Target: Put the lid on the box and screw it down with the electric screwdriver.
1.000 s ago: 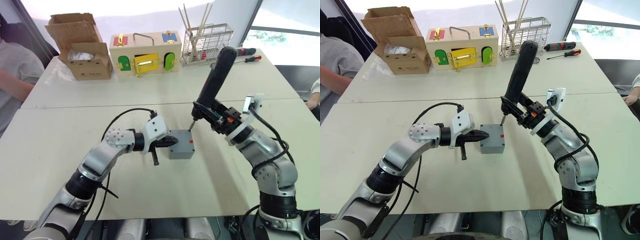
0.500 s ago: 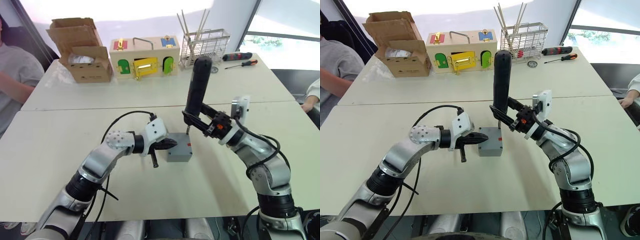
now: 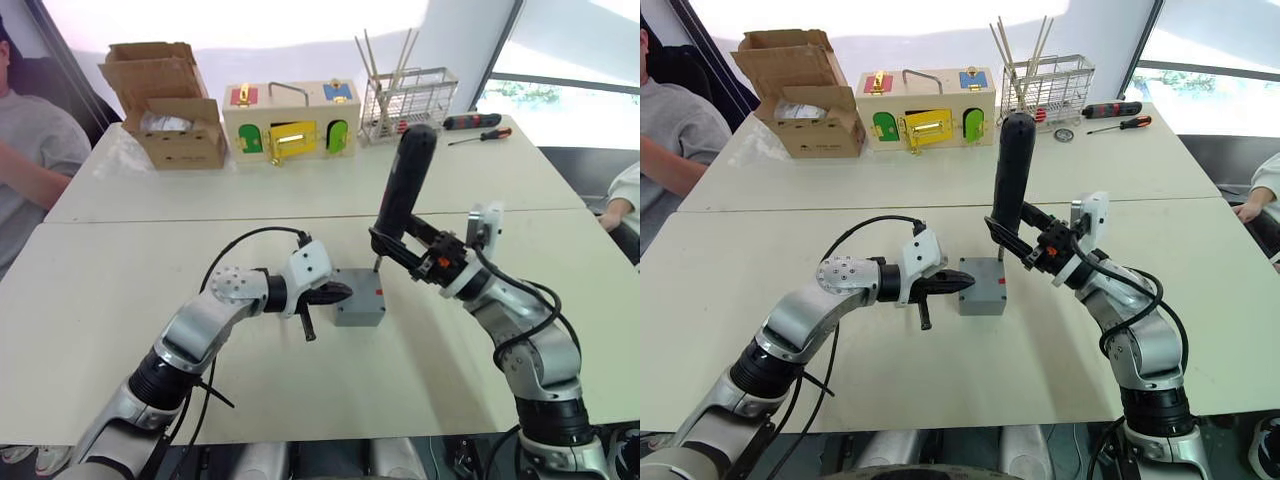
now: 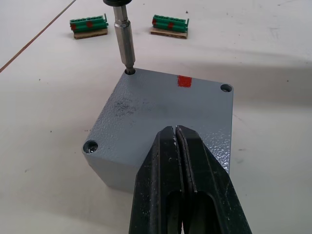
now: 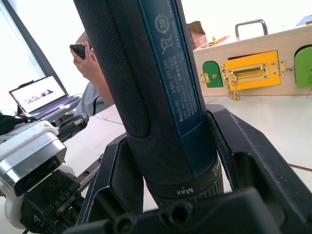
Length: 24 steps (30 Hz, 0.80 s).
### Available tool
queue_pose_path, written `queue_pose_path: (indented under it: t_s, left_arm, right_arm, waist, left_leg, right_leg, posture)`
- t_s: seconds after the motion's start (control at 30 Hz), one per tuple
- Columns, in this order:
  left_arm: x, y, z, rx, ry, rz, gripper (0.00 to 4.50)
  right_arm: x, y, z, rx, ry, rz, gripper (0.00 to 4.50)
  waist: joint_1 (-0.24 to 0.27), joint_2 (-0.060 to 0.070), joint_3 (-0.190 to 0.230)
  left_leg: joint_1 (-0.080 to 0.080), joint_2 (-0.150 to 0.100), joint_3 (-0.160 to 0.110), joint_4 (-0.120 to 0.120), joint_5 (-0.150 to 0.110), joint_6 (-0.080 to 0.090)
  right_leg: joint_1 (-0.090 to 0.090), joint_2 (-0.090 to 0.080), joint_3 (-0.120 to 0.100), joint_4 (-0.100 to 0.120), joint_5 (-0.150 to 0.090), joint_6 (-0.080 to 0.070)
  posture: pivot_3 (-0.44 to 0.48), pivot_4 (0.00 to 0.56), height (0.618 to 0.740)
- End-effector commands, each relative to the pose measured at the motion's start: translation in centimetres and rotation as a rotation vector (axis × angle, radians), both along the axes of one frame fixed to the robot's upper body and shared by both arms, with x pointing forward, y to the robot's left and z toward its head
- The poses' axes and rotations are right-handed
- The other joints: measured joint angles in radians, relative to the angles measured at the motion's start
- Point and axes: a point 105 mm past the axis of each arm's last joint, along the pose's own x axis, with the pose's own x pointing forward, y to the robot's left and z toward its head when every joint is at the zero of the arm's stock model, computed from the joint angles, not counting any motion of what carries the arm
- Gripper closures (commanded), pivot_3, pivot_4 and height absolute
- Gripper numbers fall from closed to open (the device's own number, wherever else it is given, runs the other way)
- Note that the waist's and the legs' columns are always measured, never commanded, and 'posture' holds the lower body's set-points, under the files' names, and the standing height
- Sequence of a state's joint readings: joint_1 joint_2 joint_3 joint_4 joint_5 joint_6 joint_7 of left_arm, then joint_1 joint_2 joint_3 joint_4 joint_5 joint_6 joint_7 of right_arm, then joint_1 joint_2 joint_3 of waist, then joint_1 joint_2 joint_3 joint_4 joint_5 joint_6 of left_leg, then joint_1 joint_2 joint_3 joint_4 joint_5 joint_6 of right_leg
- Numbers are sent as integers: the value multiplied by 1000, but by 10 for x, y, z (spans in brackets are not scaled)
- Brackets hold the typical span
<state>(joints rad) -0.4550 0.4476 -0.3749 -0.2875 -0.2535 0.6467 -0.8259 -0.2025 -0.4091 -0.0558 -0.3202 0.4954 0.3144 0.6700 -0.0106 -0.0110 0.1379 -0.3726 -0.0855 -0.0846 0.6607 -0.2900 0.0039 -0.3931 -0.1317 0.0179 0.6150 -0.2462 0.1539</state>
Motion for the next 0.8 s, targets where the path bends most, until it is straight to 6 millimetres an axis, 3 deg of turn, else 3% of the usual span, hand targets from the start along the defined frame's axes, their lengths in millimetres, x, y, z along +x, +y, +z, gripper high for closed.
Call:
queue_pose_path:
  t_s: [0.03, 0.8]
  left_arm:
    - [-4, -4, 9, -25, -26, -24, 4500]
    - [-2, 0, -4, 59, -34, -3, 4500]
  right_arm:
    - [-3, 3, -58, -31, 237, 10, 2701]
    - [3, -3, -73, -37, 254, -35, 2701]
  waist:
    - [0, 0, 0]
    - [0, -1, -6]
  left_leg:
    - [0, 0, 0, 0, 0, 0]
    - [1, 0, 0, -2, 0, 0]
  right_leg:
    - [0, 0, 0, 0, 0, 0]
    - [1, 0, 0, -2, 0, 0]
  posture:
    - [0, 150, 734]
    - [0, 150, 734]
